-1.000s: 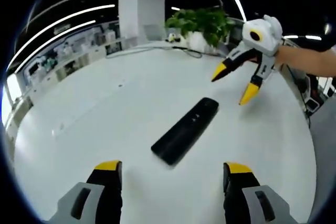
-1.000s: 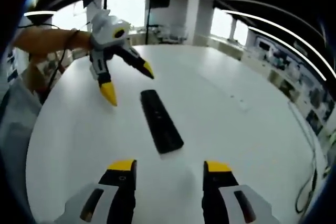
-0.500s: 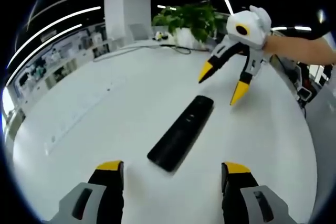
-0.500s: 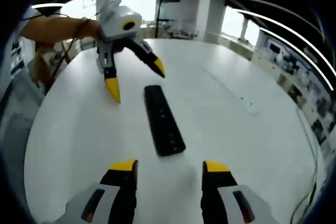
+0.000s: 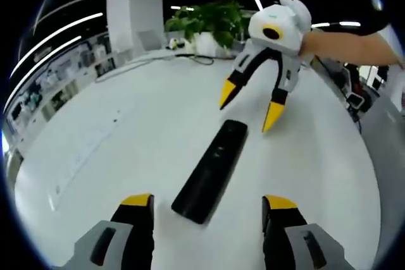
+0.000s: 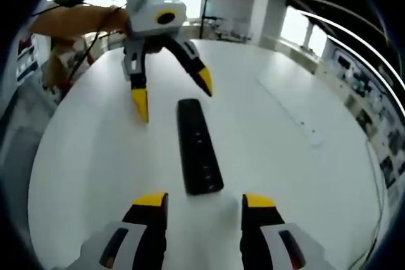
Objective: Press the specified remote control buttons in sequence, fully releasing each button before pressing the next.
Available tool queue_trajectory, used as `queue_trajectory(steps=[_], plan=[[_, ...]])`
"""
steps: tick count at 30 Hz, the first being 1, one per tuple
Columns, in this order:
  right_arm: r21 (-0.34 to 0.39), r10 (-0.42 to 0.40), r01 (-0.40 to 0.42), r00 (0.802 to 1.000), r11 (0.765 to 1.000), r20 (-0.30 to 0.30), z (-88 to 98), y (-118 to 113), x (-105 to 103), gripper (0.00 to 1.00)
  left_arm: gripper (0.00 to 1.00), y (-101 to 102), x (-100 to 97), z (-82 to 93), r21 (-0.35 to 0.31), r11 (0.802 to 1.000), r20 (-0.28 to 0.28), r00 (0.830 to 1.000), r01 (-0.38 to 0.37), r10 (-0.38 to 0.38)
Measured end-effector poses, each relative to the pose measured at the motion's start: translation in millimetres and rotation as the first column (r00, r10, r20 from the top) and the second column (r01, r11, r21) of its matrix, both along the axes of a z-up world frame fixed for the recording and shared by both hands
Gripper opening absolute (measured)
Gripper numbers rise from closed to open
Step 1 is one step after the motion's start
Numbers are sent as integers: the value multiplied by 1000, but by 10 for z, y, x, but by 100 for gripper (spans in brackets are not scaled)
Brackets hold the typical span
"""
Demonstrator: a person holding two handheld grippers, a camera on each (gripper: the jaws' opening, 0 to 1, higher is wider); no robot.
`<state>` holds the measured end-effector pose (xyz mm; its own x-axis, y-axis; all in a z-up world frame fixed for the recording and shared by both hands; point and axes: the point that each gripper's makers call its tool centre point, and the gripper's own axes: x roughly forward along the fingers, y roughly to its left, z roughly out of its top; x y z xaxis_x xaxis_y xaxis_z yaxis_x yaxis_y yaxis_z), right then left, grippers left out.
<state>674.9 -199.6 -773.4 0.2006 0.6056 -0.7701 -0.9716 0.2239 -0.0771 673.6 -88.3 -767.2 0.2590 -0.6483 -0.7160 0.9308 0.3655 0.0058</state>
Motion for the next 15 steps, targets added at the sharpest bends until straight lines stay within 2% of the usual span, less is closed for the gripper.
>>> queue_trajectory(steps=[7,15], plan=[[-11,30,-30,999,999,-13,-31,65,-47,42,66,-25,-16,-22,5,1000,-8,1000,25,-25],[-17,58,-58,998,998,-22,-32,144,1,40,59,-58,-40,-48,17,998,-12,998,64,-64]])
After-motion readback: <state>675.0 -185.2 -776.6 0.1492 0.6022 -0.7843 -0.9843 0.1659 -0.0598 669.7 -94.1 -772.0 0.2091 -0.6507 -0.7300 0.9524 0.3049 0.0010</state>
